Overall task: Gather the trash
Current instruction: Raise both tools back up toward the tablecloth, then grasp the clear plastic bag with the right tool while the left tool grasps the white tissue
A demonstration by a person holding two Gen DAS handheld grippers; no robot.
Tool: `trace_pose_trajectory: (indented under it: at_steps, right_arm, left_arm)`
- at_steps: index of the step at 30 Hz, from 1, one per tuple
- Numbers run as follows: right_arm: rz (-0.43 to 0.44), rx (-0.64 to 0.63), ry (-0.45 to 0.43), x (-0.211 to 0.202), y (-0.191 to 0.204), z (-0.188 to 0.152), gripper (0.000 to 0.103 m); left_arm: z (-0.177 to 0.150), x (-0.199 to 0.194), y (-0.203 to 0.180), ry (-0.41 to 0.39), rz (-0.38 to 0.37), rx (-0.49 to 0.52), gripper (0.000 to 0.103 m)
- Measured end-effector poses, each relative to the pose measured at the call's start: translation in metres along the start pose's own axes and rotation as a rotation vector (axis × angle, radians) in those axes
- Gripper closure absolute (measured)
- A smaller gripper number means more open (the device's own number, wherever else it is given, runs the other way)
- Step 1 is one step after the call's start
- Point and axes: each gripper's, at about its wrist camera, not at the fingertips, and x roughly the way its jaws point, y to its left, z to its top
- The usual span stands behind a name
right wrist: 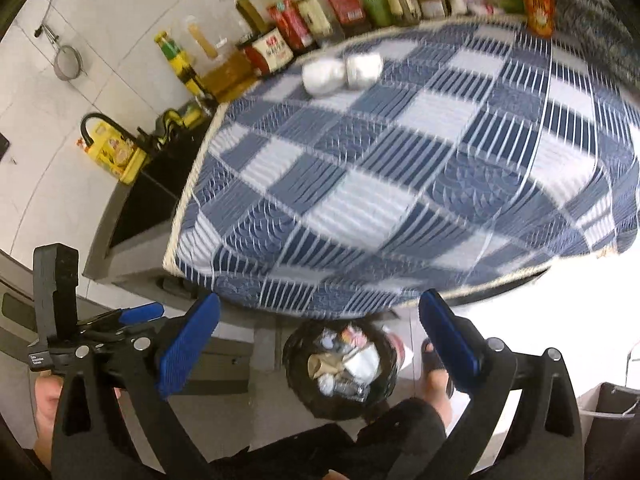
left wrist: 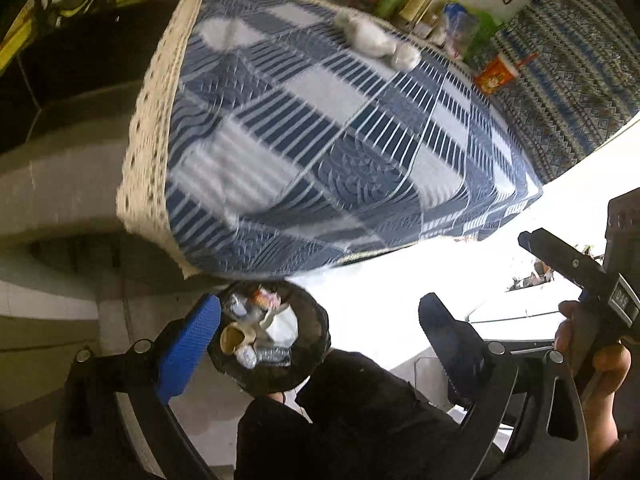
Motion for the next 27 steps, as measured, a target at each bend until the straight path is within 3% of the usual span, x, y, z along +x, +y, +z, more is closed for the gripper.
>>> trace_pose_trajectory:
  at_steps: [9,14,27]
  right_arm:
    - [-0.017,-0.207,-0.100,-0.018,0.000,0.057,0.004]
    - [0.045,-0.299,-0.109,-0.016,-0.006,0.087,0.004]
    - [0.097,-0.375,-0.030,0.038,-0.048,0.177,0.004]
  left_arm:
    - [0.053,-0.023,-0.024,-0.094,0.032,0.029,0.007]
    - [0.084,-0.023,-0.037,-0.123,0.051,0.029,0.007]
    - [0.141,-0.007,-0.064,-0.154,0.113,-0.029,0.007]
